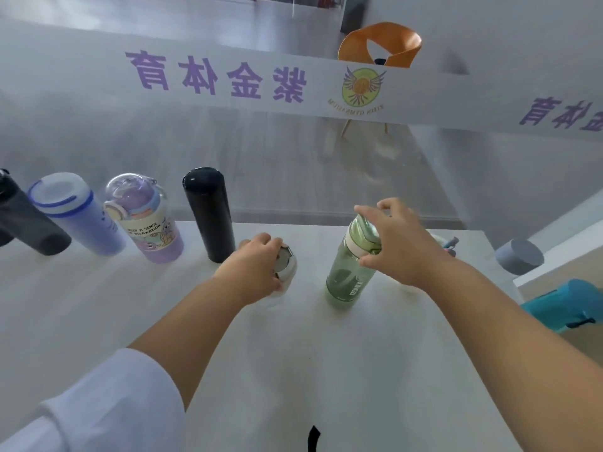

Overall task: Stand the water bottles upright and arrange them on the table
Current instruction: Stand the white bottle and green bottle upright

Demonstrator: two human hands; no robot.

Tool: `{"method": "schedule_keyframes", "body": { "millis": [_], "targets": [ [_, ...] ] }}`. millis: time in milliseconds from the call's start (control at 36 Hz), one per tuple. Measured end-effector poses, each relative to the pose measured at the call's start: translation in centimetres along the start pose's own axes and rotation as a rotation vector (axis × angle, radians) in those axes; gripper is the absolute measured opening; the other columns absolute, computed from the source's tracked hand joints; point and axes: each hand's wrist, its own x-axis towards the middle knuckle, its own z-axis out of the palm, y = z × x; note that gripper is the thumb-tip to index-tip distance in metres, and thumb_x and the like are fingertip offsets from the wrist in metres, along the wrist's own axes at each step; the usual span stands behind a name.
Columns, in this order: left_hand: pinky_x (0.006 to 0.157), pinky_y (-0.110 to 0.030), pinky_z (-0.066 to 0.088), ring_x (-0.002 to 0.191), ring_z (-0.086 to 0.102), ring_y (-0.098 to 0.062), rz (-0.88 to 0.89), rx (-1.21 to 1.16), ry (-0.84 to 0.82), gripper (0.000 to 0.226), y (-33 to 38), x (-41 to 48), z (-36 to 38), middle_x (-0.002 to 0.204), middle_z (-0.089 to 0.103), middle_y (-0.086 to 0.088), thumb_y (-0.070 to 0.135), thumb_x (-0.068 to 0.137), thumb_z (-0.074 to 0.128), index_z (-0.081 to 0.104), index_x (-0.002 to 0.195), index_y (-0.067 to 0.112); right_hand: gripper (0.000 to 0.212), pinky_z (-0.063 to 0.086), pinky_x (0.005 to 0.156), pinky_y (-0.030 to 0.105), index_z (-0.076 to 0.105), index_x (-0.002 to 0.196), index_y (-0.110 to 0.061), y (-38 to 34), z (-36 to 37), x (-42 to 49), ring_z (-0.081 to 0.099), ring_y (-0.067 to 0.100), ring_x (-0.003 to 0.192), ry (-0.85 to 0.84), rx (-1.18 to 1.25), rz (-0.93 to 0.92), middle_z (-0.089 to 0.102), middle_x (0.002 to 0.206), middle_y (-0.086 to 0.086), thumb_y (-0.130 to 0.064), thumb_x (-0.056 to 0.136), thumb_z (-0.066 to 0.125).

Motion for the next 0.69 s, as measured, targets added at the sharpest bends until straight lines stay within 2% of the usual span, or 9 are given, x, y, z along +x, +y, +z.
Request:
{"method": "schedule_keyframes", "body": {
  "millis": [83,167,361,583,694],
  "targets": [
    [0.095,-0.038,0.046,0.112,0.046,-0.026,0.01,-0.009,0.008,0.06,-0.6,1.3,-0.5,0.127,0.046,-0.001,0.025,0.076,0.071,0.043,0.128,0.014,0.072,0.037,0.088,0.034,0.041,0.135,-0.029,-0.4,-0.3,0.6,0.039,0.031,0.116,0.024,0.012,0.011,0.044,0.128,0.007,-0.023,0.07,0.072],
    [0.095,-0.037,0.045,0.113,0.046,-0.026,0.031,0.001,0.012,0.062,-1.1,2.5,-1.0,0.127,0.045,-0.001,0.027,0.076,0.072,0.043,0.129,0.014,0.067,0.039,0.082,0.033,0.048,0.127,-0.03,-0.8,-0.3,1.1,0.044,0.03,0.105,0.078,0.036,0.02,0.048,0.116,0.004,-0.029,0.065,0.074],
    [0.096,-0.037,0.044,0.113,0.048,-0.027,0.068,0.004,0.029,0.066,-1.9,4.9,-1.9,0.13,0.044,-0.001,0.026,0.076,0.071,0.041,0.134,0.016,0.063,0.04,0.082,0.031,0.052,0.121,-0.028,-1.1,-0.2,2.9,0.049,0.031,0.1,0.13,0.072,0.048,0.051,0.113,0.002,-0.032,0.063,0.075],
    [0.094,-0.038,0.046,0.115,0.047,-0.026,0.068,-0.013,0.029,0.066,-2.1,6.5,-2.3,0.134,0.041,0.0,0.024,0.077,0.071,0.04,0.135,0.017,0.061,0.029,0.081,0.024,0.051,0.122,-0.024,-1.5,-0.8,4.9,0.048,0.029,0.098,0.174,0.059,0.034,0.05,0.116,0.004,-0.029,0.066,0.075],
    [0.092,-0.037,0.046,0.114,0.047,-0.028,0.061,-0.009,0.036,0.064,-1.9,6.7,-2.4,0.136,0.037,-0.003,0.024,0.078,0.071,0.04,0.133,0.015,0.063,0.032,0.081,0.026,0.051,0.122,-0.024,-1.6,-0.8,5.8,0.047,0.03,0.1,0.175,0.064,0.036,0.05,0.117,0.004,-0.029,0.065,0.075]
  ]
}}
